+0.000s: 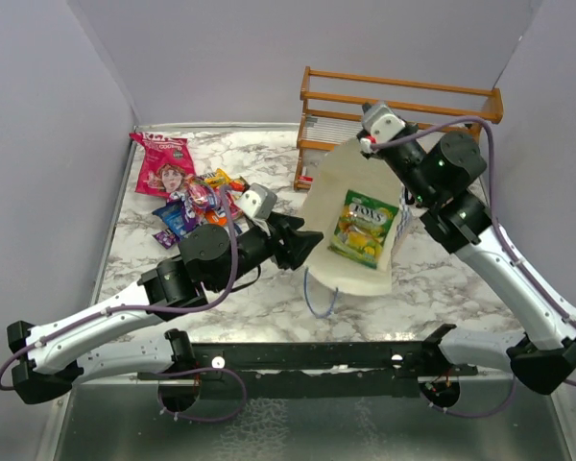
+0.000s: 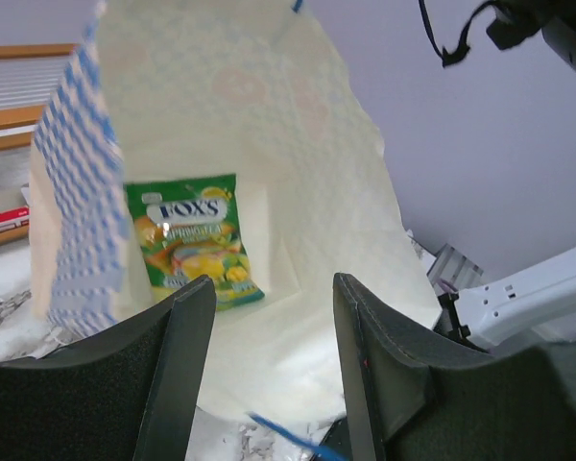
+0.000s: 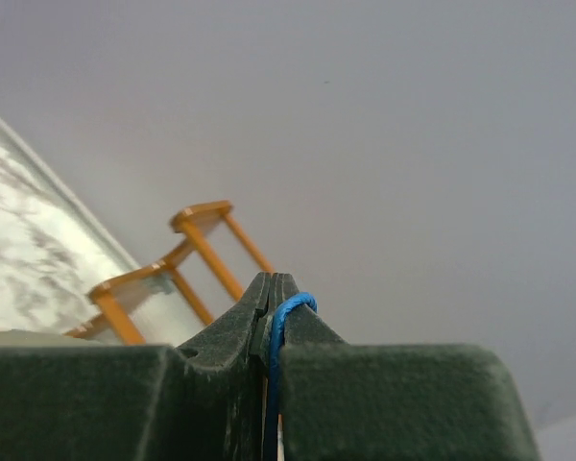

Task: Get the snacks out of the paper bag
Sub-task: Adjust the paper bag at the center of the board, then take out the snack from the paper bag, then place the snack at the center of the board, then adjust the paper bag at the center of the board.

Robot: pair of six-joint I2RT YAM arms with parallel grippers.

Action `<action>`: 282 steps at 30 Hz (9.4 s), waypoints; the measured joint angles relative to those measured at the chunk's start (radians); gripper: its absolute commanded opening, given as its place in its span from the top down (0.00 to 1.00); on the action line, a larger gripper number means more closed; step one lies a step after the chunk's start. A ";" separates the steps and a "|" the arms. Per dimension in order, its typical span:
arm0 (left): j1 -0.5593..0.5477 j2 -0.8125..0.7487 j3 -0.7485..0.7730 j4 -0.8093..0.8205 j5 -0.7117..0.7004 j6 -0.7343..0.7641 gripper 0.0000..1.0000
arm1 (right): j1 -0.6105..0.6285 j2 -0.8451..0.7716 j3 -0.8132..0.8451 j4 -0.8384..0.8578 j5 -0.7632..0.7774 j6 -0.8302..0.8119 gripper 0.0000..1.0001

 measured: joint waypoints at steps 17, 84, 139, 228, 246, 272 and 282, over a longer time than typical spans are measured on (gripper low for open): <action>0.000 -0.050 -0.042 -0.044 -0.072 -0.009 0.39 | -0.005 -0.025 -0.145 0.006 -0.259 -0.109 0.98; -0.069 0.475 0.010 -0.032 -0.298 -0.197 0.50 | 0.198 -0.011 0.092 -0.234 0.174 0.525 0.98; 0.212 0.838 -0.010 0.161 0.091 -0.015 0.02 | 0.199 -0.015 -0.060 -0.087 -0.211 0.314 0.98; 0.812 0.185 0.119 -0.214 -0.318 0.169 1.00 | 0.200 -0.109 -0.111 -0.142 0.190 0.401 0.98; 1.066 0.456 0.008 -0.273 -0.037 0.071 0.96 | 0.200 -0.056 0.190 -0.228 0.236 0.682 0.98; 1.067 0.410 0.034 -0.288 0.046 0.097 0.26 | -0.161 0.127 0.154 -0.470 0.180 0.788 0.93; 1.063 0.352 -0.002 -0.259 0.135 0.130 0.25 | -0.256 0.142 0.132 -0.500 0.232 0.738 0.34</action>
